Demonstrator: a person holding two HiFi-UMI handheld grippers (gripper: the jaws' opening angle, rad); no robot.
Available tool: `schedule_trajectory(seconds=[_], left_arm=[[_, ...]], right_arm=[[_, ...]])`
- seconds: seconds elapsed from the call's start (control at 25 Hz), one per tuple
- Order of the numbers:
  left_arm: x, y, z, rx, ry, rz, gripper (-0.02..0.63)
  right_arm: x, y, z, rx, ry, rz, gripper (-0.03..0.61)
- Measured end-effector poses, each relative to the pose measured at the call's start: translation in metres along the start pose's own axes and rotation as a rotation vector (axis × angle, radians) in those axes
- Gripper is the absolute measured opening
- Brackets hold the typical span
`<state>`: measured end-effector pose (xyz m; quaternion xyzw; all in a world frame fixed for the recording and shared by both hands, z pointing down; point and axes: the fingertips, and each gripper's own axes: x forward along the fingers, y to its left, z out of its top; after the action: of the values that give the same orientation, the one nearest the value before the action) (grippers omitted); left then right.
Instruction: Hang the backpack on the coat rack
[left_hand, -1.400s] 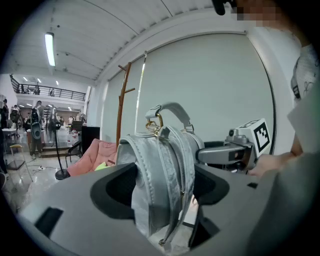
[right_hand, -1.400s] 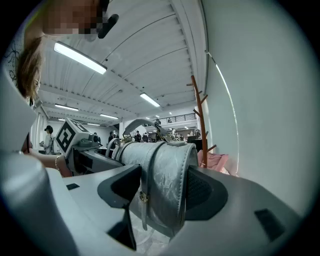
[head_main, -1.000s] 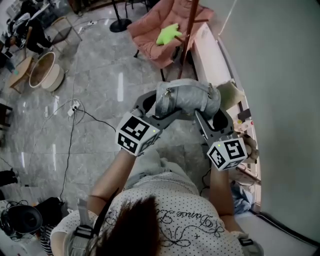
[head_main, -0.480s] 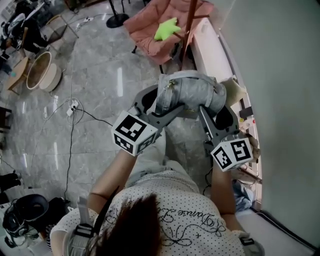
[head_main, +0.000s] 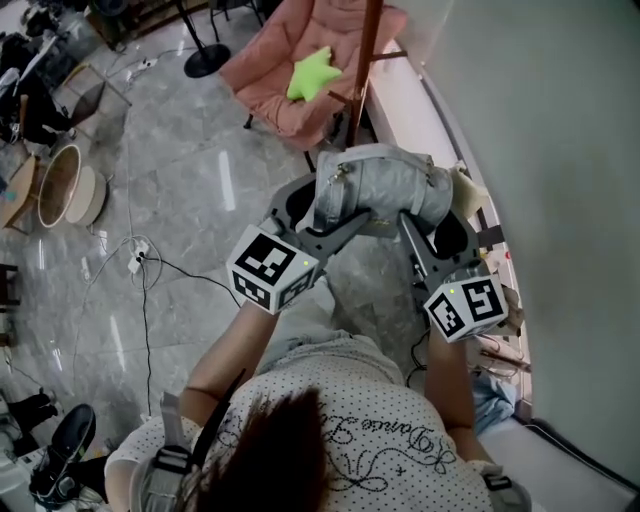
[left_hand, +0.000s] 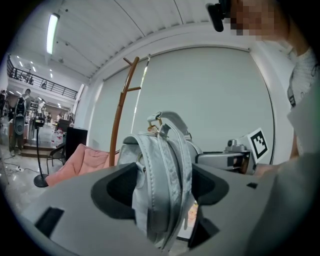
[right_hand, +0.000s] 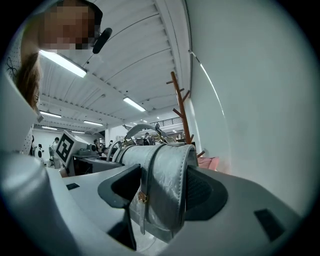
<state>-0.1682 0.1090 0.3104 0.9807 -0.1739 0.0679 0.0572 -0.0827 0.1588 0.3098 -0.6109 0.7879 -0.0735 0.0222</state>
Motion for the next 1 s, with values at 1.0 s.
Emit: schedule_trajectory(seconds=[1.0], left_arm=[[0.129,0.106,0.033,-0.018,0.003,-0.022,0.319]], right_arm=[[0.117,-0.116,0.027,0.023,0.008,-0.036,0.264]])
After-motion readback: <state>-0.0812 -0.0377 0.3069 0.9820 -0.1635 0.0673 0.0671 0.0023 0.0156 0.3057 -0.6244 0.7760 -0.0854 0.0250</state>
